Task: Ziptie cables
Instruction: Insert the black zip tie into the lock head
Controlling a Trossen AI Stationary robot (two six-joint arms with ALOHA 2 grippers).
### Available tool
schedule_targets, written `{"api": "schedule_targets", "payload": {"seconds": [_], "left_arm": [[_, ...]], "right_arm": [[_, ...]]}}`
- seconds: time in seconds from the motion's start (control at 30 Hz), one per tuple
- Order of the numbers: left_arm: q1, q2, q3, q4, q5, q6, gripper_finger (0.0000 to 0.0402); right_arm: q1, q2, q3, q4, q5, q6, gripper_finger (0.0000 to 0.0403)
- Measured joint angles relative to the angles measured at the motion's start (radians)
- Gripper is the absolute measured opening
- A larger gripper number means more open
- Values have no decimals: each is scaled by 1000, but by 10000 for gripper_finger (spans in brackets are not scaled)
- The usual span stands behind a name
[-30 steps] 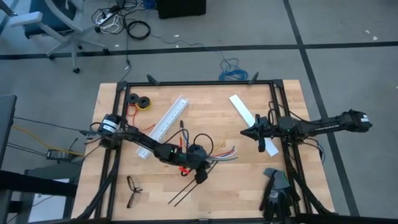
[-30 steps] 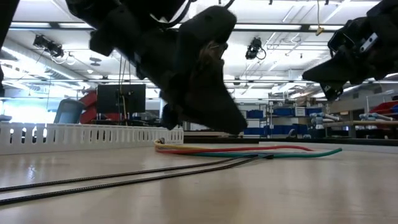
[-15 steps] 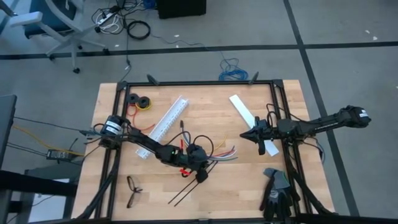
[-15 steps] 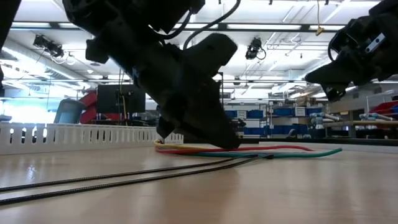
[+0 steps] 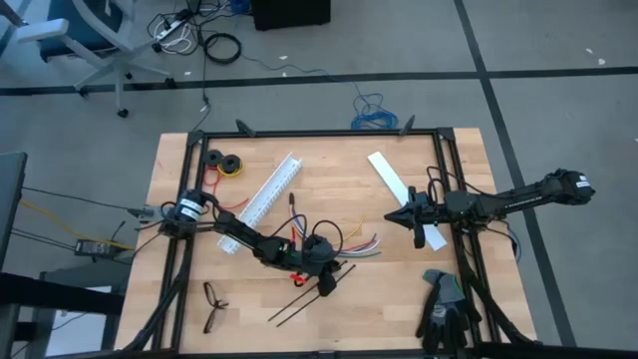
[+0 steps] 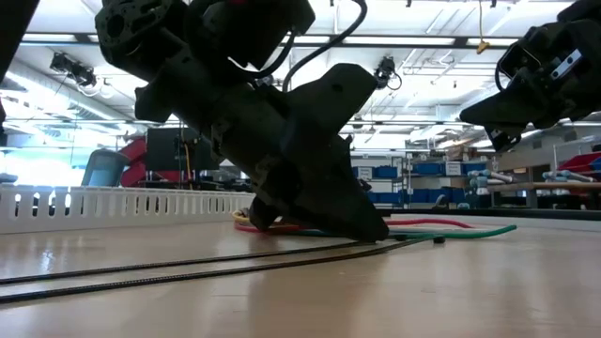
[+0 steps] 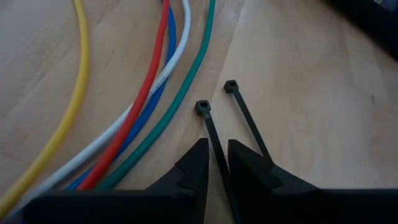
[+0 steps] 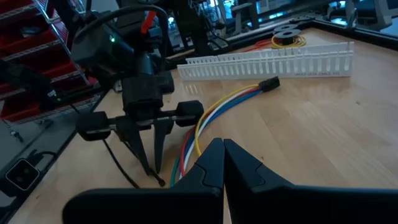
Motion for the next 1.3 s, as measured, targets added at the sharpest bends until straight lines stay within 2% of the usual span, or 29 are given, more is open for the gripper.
{"api": "schedule_targets", "payload": {"seconds": [0.17, 0.4, 0.57, 0.73, 0.87, 1.0, 1.17, 1.3], "left_arm": [[1, 1, 0, -6, -8, 19, 11], [-1, -4, -6, 42, -29, 47, 3], [0, -54, -6, 48, -99, 102, 2], [-1, -136, -6, -38, -268, 176, 1], [-2, -203, -3, -140, -510, 252, 1], [-1, -211, -4, -181, -724, 347, 1], [9, -184, -4, -177, -886, 432, 0], [42, -169, -4, -173, -933, 522, 0]], "right_arm": [[0, 0, 0, 1, 1, 0, 0], [0, 0, 0, 1, 4, 0, 0], [0, 0, 0, 2, 4, 20, 0], [0, 14, 0, 3, 32, 81, 0], [0, 66, 0, 7, 93, 129, 0], [-1, 154, 1, 84, 130, 178, 0], [-1, 305, 21, 221, 185, 192, 0], [-10, 464, 126, 225, 237, 168, 0]]}}
